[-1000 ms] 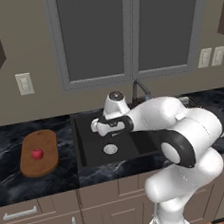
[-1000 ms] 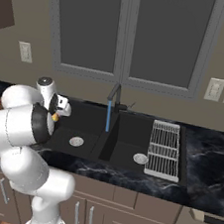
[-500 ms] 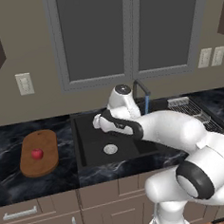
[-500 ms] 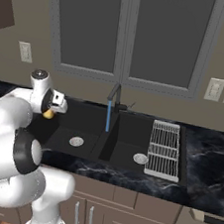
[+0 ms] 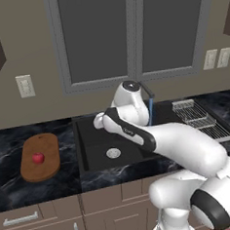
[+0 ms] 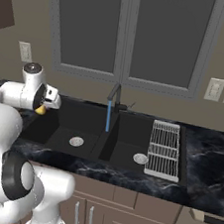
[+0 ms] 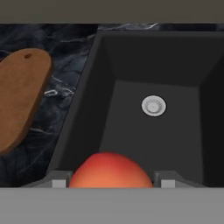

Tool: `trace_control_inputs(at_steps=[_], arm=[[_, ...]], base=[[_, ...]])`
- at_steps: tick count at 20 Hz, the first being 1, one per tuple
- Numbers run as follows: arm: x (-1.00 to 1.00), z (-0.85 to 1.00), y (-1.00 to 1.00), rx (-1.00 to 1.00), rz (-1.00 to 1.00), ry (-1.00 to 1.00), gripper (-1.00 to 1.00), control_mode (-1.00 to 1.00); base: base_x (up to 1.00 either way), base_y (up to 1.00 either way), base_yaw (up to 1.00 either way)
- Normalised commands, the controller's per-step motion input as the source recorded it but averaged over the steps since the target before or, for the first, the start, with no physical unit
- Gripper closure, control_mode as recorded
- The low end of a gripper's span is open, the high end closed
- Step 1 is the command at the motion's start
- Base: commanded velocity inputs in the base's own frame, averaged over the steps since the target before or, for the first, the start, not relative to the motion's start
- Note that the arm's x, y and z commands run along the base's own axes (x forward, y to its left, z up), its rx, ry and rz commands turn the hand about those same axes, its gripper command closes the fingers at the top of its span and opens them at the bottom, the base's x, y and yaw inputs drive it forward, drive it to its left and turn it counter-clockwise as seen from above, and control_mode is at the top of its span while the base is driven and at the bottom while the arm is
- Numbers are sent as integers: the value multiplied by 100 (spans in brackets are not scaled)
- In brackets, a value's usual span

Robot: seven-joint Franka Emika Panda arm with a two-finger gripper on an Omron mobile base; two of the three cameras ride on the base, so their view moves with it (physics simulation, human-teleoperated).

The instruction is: Pick the mango, apple from the sink and place them on the cutting board to airdry. Then turn off the sink faucet.

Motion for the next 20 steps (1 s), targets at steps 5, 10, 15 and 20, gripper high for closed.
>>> trace_control_inputs(at_steps=[5,10,15,20], arm=[[-32,32,36,0,13,-2,100,-100],[-20,24,51,0,17,0,100,-100],[-22,10,53,-3,17,-1,100,-100],[-26,0,52,-2,9,-8,100,-100]], base=[[0,0,0],[0,0,0],[0,0,0],[0,0,0]])
